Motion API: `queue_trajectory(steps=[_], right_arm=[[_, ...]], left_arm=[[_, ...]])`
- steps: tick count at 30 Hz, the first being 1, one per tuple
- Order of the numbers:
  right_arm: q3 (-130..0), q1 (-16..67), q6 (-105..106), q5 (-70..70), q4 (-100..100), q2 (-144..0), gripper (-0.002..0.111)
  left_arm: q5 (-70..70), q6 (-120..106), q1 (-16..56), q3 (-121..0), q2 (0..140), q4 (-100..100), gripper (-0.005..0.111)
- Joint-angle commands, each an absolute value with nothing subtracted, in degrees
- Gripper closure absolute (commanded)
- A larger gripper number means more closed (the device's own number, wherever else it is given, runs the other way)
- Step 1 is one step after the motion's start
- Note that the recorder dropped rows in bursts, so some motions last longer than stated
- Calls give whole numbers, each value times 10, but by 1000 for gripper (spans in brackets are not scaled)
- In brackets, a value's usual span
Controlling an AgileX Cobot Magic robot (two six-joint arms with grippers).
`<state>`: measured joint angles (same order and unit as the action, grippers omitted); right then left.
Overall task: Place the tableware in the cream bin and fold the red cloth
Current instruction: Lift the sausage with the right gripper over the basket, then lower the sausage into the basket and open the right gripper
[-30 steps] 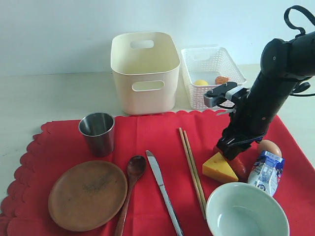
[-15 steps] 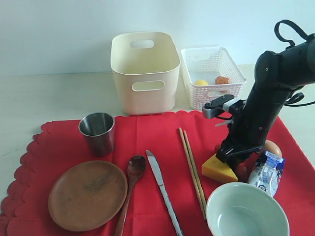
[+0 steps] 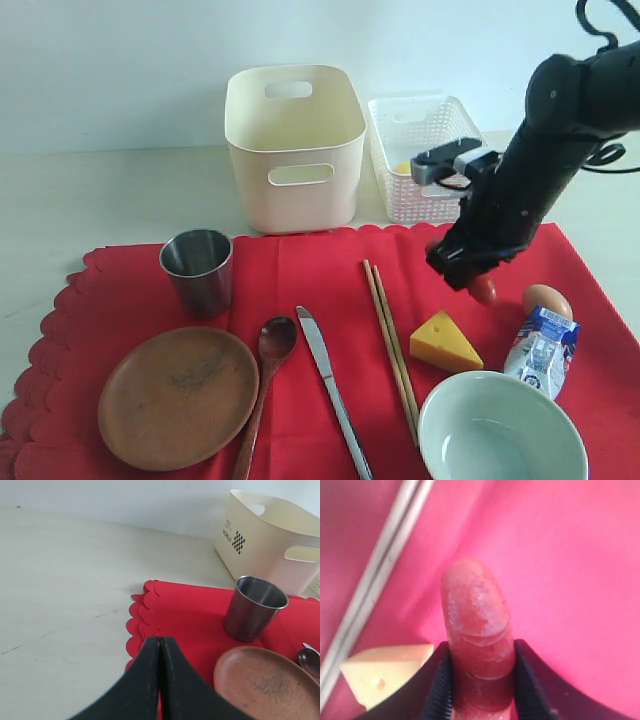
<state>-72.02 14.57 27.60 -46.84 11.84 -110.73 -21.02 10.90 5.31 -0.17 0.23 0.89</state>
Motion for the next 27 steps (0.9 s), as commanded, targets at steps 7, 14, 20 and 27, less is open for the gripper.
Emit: queue_trajectory(steps=[7,14,20,27], right_arm=[[-841,147,231,-402,121,-1080,108],[-993,133,202,-399,124,-1176,108],[-1113,111,188,-399,127,-1285,108],[-1215,106,194,-397,126,-1397,102]], left_arm=[[-205,109,53,0,0,10,107],[-205,109,53,0,0,10,107],[-205,109,53,0,0,10,107],[-205,109,53,0,0,10,107]])
